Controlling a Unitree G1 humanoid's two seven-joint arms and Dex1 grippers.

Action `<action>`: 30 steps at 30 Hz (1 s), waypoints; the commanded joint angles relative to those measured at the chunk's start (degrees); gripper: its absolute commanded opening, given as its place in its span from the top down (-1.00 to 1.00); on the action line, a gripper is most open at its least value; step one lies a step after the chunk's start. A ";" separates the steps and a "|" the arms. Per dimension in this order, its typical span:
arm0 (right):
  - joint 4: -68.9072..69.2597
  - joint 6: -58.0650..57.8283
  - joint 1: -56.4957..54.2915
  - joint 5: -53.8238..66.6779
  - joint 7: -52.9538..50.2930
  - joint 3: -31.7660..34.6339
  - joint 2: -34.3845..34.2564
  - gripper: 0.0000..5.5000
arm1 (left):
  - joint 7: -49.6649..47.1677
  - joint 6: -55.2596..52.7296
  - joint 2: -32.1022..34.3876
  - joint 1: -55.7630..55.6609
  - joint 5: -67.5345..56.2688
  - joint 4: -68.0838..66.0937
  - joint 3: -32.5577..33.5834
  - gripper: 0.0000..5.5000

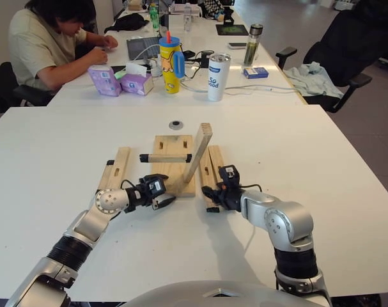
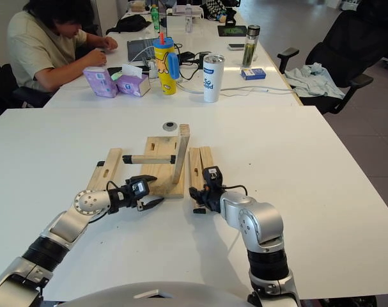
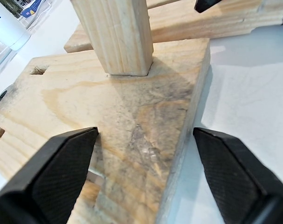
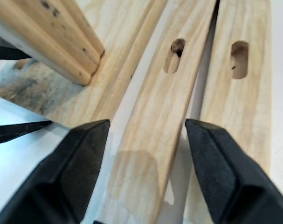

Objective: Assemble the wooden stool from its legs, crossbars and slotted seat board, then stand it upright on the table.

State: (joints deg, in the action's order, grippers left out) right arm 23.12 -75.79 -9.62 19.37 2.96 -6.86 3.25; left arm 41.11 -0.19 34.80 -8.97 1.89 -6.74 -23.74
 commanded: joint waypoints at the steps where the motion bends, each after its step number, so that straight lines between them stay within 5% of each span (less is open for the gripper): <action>1: -5.34 -2.61 -0.44 -3.95 -3.96 -0.99 -1.37 -0.10 | 3.85 -7.90 0.11 7.02 5.86 -2.43 -7.75 -0.38; 13: -10.11 2.83 -2.03 -8.53 -2.57 -3.22 1.49 0.24 | 1.63 -12.58 -1.97 5.90 7.38 1.39 -8.55 -0.38; 30: -9.08 29.01 -6.19 -2.04 0.85 12.76 -5.72 0.24 | -0.36 1.18 -0.25 0.88 7.25 -4.53 -3.08 -0.38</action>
State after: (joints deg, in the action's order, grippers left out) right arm 14.95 -50.29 -13.86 16.43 2.70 4.88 -2.26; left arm 40.19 2.68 32.62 -11.25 6.23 -7.13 -26.57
